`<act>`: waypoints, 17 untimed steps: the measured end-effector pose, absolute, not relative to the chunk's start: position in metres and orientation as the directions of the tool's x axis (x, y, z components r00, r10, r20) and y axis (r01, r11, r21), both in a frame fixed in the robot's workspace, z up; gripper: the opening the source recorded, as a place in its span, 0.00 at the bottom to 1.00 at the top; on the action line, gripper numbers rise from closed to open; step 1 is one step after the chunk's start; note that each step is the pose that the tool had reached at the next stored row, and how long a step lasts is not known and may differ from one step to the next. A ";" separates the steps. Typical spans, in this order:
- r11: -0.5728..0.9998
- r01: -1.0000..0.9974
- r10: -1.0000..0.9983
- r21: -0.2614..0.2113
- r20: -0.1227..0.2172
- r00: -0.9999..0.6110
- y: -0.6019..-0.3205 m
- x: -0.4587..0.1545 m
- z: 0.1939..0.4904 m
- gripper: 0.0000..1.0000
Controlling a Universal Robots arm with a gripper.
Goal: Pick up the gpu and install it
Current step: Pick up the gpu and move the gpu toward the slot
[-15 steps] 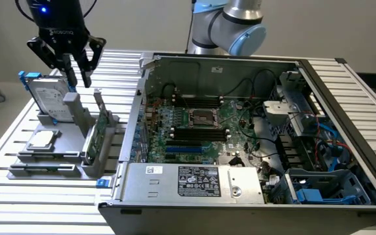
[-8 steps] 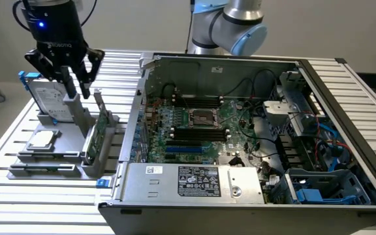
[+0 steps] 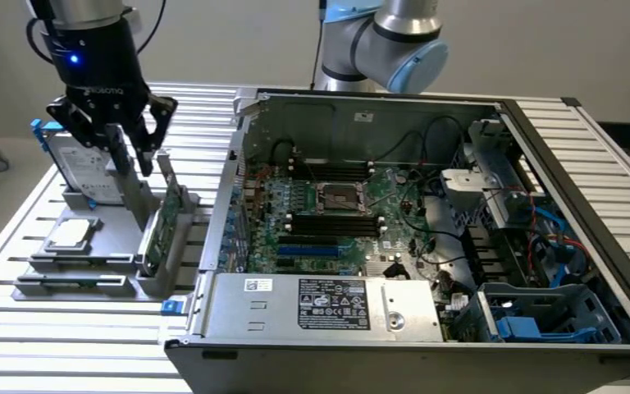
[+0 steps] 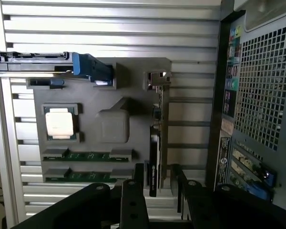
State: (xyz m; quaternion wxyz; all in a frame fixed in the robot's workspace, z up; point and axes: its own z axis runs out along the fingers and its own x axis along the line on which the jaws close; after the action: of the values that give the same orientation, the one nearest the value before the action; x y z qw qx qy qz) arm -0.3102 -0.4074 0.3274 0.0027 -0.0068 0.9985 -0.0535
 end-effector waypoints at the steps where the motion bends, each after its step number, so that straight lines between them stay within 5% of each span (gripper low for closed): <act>1: 0.994 -0.013 -0.014 -0.107 -0.005 -1.000 -0.407 -0.310 0.326 0.36; 17: 0.996 -0.014 -0.014 -0.085 -0.005 -1.000 -0.412 -0.310 0.297 0.36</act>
State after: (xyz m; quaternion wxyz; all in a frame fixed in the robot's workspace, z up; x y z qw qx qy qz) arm -0.3102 -0.4121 0.2971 0.0027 -0.0071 0.9991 -0.0427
